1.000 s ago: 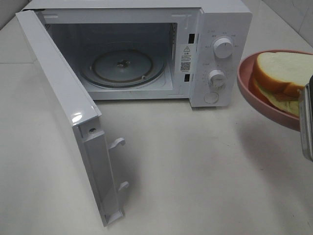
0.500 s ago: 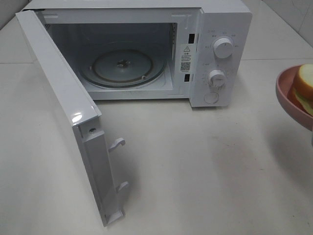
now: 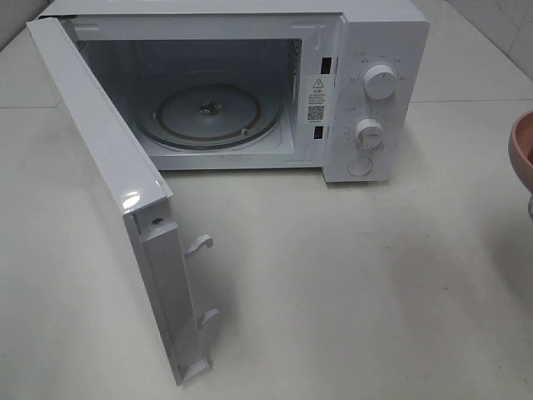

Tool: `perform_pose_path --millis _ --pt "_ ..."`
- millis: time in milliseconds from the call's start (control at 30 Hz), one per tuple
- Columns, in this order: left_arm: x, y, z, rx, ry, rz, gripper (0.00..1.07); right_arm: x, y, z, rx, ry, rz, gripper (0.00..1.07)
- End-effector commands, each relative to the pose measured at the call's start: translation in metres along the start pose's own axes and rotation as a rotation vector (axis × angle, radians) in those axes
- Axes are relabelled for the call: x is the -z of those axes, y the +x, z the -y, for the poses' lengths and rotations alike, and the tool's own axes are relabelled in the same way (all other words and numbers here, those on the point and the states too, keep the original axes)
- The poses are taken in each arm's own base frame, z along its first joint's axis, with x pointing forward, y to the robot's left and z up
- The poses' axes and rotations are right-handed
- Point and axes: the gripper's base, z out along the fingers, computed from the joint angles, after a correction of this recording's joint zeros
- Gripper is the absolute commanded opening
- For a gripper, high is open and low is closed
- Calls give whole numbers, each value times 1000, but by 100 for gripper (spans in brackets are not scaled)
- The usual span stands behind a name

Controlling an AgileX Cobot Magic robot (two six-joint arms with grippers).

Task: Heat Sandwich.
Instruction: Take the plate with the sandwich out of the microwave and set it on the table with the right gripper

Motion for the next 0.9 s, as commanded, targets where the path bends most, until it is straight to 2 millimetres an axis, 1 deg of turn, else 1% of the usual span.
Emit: perform_pose_path --millis 33,133,167,267,300,433,667,900 --pt "3 1 1 -1 7 35 101 -5 -6 6 -26 63 -22 1" --pt "3 1 1 -1 7 35 101 -9 -9 7 -62 85 -41 1" --pt "3 1 1 -1 7 35 101 -14 -13 7 -87 94 -62 1" --pt "3 1 1 -1 7 35 101 -18 -16 6 -100 99 -79 1" --pt "3 1 1 -1 7 35 101 -23 -19 5 -104 99 -95 1" --pt "3 1 1 -1 7 35 101 -29 -24 3 -113 91 -100 1" --pt "3 1 1 -1 7 35 101 -42 -34 0 -179 111 -126 1" --pt "3 1 1 -1 7 35 101 -54 -43 -5 -193 103 -124 1"
